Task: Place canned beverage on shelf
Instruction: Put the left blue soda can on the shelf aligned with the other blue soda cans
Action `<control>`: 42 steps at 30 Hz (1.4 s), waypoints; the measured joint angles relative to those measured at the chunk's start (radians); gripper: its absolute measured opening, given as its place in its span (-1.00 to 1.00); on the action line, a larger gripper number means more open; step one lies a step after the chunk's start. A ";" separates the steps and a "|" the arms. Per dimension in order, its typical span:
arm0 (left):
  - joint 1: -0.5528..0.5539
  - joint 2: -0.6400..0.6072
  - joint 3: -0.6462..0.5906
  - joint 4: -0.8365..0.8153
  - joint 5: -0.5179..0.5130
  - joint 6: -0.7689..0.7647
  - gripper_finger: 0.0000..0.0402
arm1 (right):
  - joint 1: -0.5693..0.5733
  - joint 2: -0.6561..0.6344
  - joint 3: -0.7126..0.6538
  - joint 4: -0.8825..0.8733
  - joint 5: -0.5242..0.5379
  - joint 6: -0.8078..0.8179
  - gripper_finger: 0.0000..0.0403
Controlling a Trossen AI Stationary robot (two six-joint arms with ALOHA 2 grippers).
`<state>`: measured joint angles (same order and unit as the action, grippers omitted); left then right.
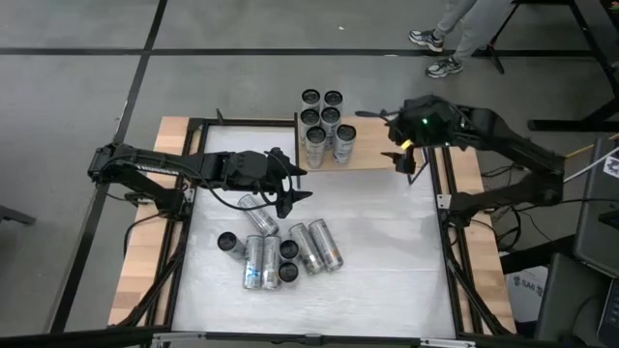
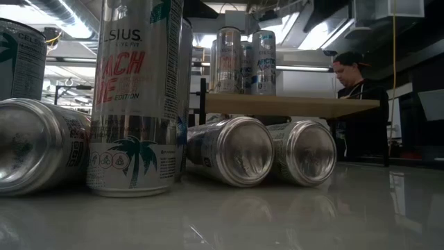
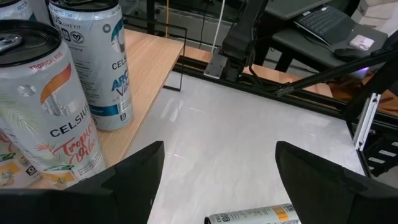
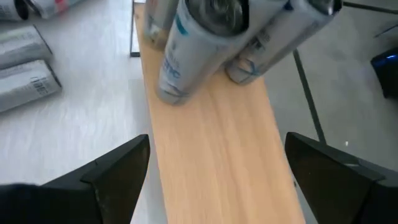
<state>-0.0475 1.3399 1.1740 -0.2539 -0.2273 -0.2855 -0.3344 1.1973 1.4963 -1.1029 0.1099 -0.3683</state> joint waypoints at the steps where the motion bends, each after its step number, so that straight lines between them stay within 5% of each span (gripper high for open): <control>1: 0.000 0.000 0.000 0.000 0.000 0.000 0.51 | 0.000 -0.023 -0.047 0.038 0.010 0.004 0.81; 10: 0.000 0.000 0.000 0.000 0.000 0.000 0.51 | 0.000 -0.107 -0.387 0.407 0.201 0.077 0.81; 18: 0.000 0.000 0.000 0.000 0.000 0.000 0.51 | 0.000 -0.095 -0.551 0.650 0.237 0.084 0.81; 42: 0.000 0.000 0.000 0.000 0.000 0.000 0.51 | 0.000 0.095 -0.591 0.936 0.211 0.192 0.81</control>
<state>-0.0472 1.3399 1.1740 -0.2538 -0.2276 -0.2852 -0.3344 1.2927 0.9051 -0.1669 0.3210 -0.1761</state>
